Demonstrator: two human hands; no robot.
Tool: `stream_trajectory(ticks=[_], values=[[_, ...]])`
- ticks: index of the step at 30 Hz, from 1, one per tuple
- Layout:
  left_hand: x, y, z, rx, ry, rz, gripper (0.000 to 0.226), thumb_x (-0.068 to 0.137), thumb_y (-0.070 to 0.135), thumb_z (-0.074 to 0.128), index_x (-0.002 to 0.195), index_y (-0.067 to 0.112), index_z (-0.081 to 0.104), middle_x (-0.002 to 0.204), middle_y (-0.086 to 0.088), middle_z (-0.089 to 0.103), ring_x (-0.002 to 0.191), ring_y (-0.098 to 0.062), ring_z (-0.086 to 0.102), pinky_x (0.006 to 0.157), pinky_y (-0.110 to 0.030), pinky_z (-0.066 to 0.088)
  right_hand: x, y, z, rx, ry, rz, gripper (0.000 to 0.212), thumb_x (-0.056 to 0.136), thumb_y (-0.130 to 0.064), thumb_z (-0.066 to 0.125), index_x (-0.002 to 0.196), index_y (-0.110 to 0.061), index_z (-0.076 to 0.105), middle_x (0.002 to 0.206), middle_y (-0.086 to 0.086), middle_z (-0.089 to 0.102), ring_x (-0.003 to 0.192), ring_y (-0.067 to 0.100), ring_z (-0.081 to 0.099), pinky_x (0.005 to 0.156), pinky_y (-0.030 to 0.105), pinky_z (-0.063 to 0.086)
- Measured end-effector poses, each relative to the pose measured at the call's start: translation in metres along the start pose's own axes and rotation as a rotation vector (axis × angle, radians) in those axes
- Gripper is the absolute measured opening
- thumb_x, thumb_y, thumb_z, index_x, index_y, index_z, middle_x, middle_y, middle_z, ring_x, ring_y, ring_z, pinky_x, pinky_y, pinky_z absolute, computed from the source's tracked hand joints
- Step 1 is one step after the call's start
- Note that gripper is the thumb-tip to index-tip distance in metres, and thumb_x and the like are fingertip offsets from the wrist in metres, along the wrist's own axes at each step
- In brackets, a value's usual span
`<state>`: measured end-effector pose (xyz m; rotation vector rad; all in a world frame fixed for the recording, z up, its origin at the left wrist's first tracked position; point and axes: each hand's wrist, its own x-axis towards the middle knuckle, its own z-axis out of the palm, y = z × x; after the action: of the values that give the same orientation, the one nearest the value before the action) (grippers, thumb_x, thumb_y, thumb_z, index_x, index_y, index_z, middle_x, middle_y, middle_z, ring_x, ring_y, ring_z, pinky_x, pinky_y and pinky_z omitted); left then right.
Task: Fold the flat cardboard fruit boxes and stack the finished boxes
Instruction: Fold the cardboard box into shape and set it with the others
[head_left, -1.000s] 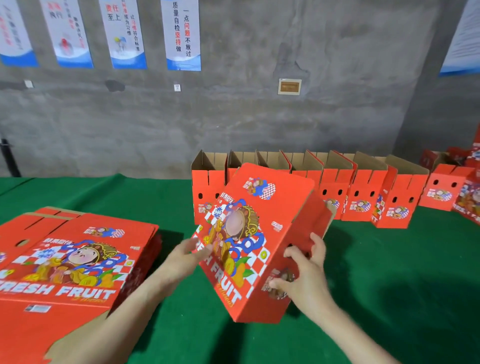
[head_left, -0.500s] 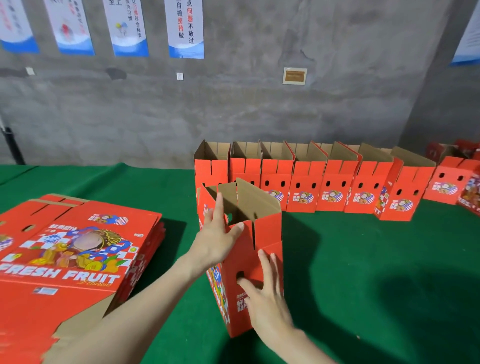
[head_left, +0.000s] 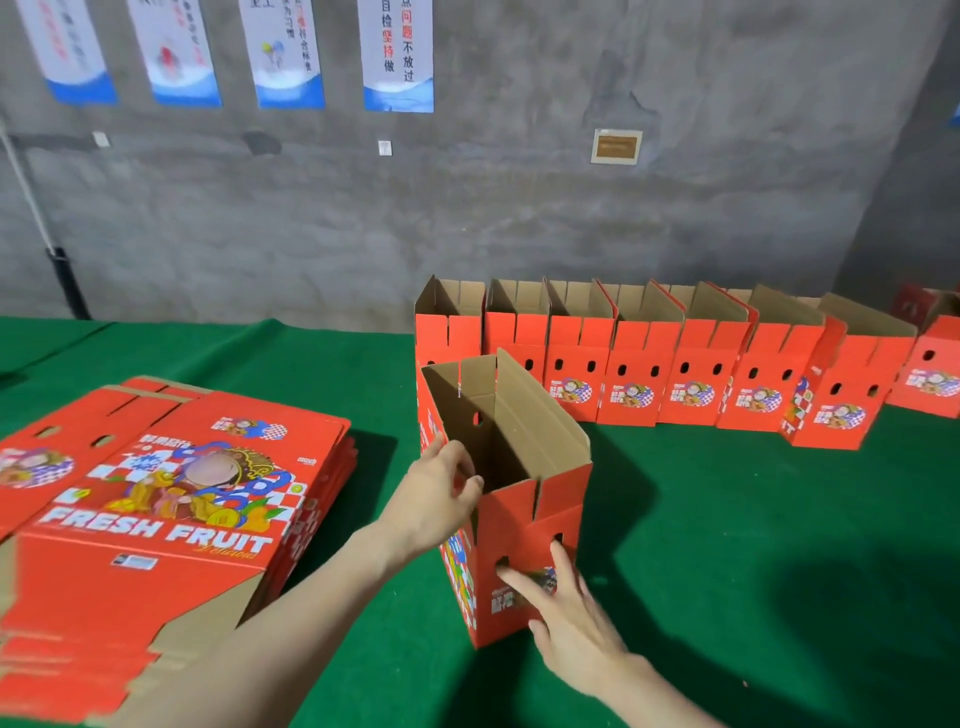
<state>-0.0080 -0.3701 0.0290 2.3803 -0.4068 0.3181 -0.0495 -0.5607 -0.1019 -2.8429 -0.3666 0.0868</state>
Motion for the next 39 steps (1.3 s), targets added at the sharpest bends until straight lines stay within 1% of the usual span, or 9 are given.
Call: stream_trajectory(ticks=[5, 10, 14, 17, 21, 24, 27, 32, 39], values=[[-0.01, -0.015, -0.006, -0.027, 0.025, 0.01, 0.016, 0.09, 0.029, 0.061, 0.085, 0.018, 0.05, 0.094, -0.009, 0.058, 0.1, -0.023, 0.054, 0.084, -0.03, 0.044, 0.021, -0.005, 0.0, -0.003, -0.004, 0.005, 0.065, 0.093, -0.014, 0.044, 0.133, -0.058, 0.016, 0.153, 0.009, -0.007, 0.117, 0.029, 0.051, 0.098, 0.036, 0.048], [-0.009, -0.041, -0.035, -0.065, 0.167, 0.01, 0.012, 0.076, 0.005, 0.062, 0.073, 0.012, 0.053, 0.081, 0.001, 0.059, 0.073, -0.008, 0.056, 0.065, -0.019, 0.039, 0.052, -0.033, -0.003, -0.059, 0.031, 0.006, 0.072, 0.09, -0.005, 0.037, 0.133, -0.057, 0.014, 0.151, 0.011, -0.006, 0.125, 0.034, 0.037, 0.103, 0.041, 0.042], [0.001, -0.057, -0.066, -0.091, 0.302, 0.149, 0.007, 0.076, 0.002, 0.062, 0.075, 0.006, 0.057, 0.089, 0.006, 0.059, 0.088, 0.002, 0.057, 0.067, -0.019, 0.035, 0.089, -0.068, -0.016, -0.065, 0.152, 0.016, 0.07, 0.09, -0.006, 0.039, 0.136, -0.055, 0.018, 0.144, 0.01, -0.004, 0.12, 0.037, 0.036, 0.099, 0.043, 0.043], [0.013, -0.067, -0.092, -0.203, 0.361, 0.25, 0.022, 0.091, 0.026, 0.055, 0.111, 0.019, 0.061, 0.128, 0.023, 0.052, 0.133, -0.01, 0.042, 0.095, -0.011, 0.036, 0.125, -0.095, -0.036, -0.05, 0.221, -0.026, 0.071, 0.088, -0.005, 0.042, 0.137, -0.054, 0.023, 0.14, 0.011, 0.002, 0.115, 0.037, 0.04, 0.099, 0.04, 0.043], [0.038, -0.105, -0.125, -0.477, 0.369, 0.104, 0.044, 0.101, 0.035, 0.035, 0.145, 0.032, 0.029, 0.145, 0.018, 0.041, 0.131, -0.008, 0.045, 0.108, -0.022, 0.035, 0.179, -0.134, -0.06, -0.004, 0.302, -0.117, 0.067, 0.09, -0.006, 0.041, 0.134, -0.054, 0.027, 0.145, 0.017, 0.006, 0.117, 0.043, 0.04, 0.1, 0.043, 0.042], [0.063, -0.169, -0.139, 0.146, 0.166, -0.297, 0.05, 0.099, 0.028, 0.046, 0.145, 0.013, 0.034, 0.152, -0.01, 0.033, 0.138, -0.026, 0.035, 0.112, -0.035, 0.028, 0.223, -0.161, -0.07, 0.033, 0.316, -0.163, 0.066, 0.09, -0.005, 0.042, 0.133, -0.052, 0.025, 0.147, 0.018, 0.003, 0.12, 0.044, 0.038, 0.1, 0.046, 0.041], [0.06, -0.227, -0.133, 0.572, -0.232, -0.573, 0.062, 0.095, 0.046, 0.043, 0.149, 0.022, 0.024, 0.159, -0.011, 0.012, 0.145, -0.03, 0.017, 0.115, -0.046, 0.02, 0.272, -0.181, -0.073, 0.01, 0.308, -0.183, 0.069, 0.089, -0.002, 0.043, 0.132, -0.052, 0.022, 0.147, 0.016, -0.005, 0.122, 0.046, 0.032, 0.099, 0.052, 0.041], [0.055, -0.282, -0.118, 0.796, -0.457, -0.504, 0.061, 0.088, 0.063, 0.042, 0.135, 0.024, 0.042, 0.13, -0.007, 0.052, 0.118, -0.023, 0.053, 0.098, -0.032, 0.044, 0.359, -0.204, -0.073, -0.025, 0.285, -0.119, 0.075, 0.087, 0.001, 0.048, 0.137, -0.048, 0.02, 0.147, 0.018, -0.009, 0.127, 0.048, 0.026, 0.098, 0.052, 0.041], [0.091, -0.287, -0.121, 0.963, -0.567, -0.425, 0.039, 0.098, 0.021, 0.038, 0.136, 0.013, 0.047, 0.126, -0.014, 0.06, 0.12, -0.034, 0.054, 0.098, -0.043, 0.041, 0.451, -0.209, -0.02, -0.1, 0.118, 0.024, 0.08, 0.089, 0.005, 0.045, 0.146, -0.045, 0.018, 0.15, 0.029, -0.01, 0.133, 0.047, 0.025, 0.106, 0.047, 0.035]])
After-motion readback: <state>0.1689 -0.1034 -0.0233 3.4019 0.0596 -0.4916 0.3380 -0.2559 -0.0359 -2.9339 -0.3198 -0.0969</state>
